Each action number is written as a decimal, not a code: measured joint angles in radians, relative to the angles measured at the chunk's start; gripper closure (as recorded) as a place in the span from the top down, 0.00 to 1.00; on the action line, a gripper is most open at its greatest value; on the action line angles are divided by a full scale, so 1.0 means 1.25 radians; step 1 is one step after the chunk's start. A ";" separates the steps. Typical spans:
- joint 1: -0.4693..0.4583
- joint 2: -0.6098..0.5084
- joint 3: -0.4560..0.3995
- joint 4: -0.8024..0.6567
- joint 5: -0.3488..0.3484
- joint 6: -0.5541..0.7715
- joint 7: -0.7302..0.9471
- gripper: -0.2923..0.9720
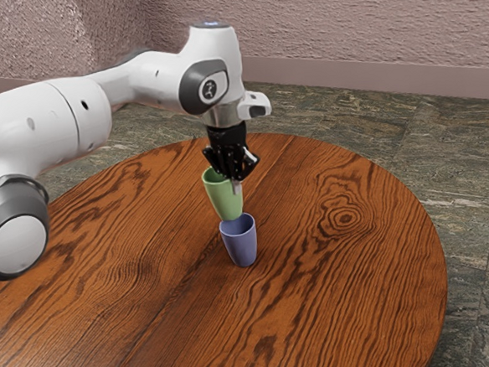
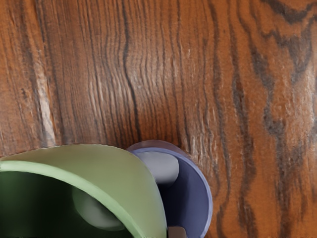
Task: Place the left cup onto the right cup
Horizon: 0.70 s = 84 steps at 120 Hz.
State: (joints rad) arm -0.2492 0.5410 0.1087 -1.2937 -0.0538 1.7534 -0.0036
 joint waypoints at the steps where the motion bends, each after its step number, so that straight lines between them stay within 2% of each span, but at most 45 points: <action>1: 0.000 -0.002 0.000 -0.002 0.000 0.001 -0.001 0.15; 84: -0.020 -0.056 -0.013 -0.079 0.002 0.034 -0.041 0.15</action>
State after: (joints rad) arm -0.2745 0.4712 0.0921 -1.3921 -0.0514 1.7961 -0.0554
